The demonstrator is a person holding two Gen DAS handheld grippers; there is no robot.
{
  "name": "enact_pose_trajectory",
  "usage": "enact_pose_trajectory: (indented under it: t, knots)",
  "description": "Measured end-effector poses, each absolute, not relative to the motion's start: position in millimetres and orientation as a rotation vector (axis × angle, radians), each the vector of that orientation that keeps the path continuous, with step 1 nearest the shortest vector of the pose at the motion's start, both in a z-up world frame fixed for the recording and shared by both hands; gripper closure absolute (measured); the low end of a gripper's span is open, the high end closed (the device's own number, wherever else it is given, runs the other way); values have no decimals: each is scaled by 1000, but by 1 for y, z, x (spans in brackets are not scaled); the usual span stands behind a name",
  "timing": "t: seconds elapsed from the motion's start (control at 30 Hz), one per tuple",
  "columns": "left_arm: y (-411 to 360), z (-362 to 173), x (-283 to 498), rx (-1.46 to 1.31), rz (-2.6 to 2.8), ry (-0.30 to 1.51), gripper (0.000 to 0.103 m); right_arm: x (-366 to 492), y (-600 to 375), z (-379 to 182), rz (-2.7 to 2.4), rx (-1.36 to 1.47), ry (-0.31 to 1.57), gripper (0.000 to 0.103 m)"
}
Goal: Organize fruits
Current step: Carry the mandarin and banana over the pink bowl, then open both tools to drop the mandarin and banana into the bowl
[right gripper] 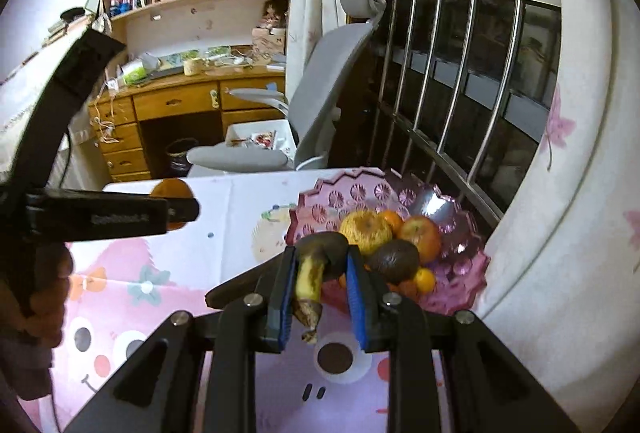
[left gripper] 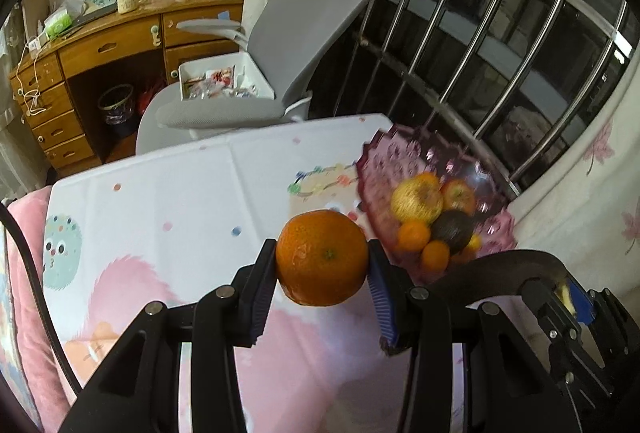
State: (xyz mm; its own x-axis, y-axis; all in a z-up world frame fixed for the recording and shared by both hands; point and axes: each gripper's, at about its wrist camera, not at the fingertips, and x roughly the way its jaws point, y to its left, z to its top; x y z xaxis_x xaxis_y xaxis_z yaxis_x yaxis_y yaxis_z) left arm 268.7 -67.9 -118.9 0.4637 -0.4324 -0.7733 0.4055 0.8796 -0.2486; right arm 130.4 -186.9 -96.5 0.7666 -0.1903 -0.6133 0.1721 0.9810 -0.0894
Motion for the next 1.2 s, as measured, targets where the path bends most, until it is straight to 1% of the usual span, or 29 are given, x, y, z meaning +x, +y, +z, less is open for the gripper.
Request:
enact_pose_trajectory:
  t: [0.2, 0.4, 0.77, 1.0, 1.07, 1.1, 1.13, 1.2]
  knots:
    - [-105, -109, 280, -46, -515, 932, 61, 141, -229, -88, -170, -2, 677, 79]
    - [-144, -113, 289, -35, -524, 947, 61, 153, -271, -96, -140, 18, 706, 79]
    - [-200, -146, 301, -14, -533, 1046, 61, 169, -336, -131, -153, 76, 831, 79]
    - [-218, -163, 306, 14, -517, 1131, 60, 173, -353, -139, -127, 127, 869, 78]
    - [-221, -167, 308, 17, -514, 1161, 59, 175, -356, -141, -138, 144, 893, 74]
    - [-221, -168, 308, 18, -513, 1174, 59, 176, -359, -144, -148, 161, 916, 68]
    - [-220, -168, 308, 19, -517, 1182, 59, 177, -362, -146, -153, 177, 931, 59]
    - [-218, -166, 306, 19, -521, 1186, 54, 176, -366, -150, -170, 224, 957, 51]
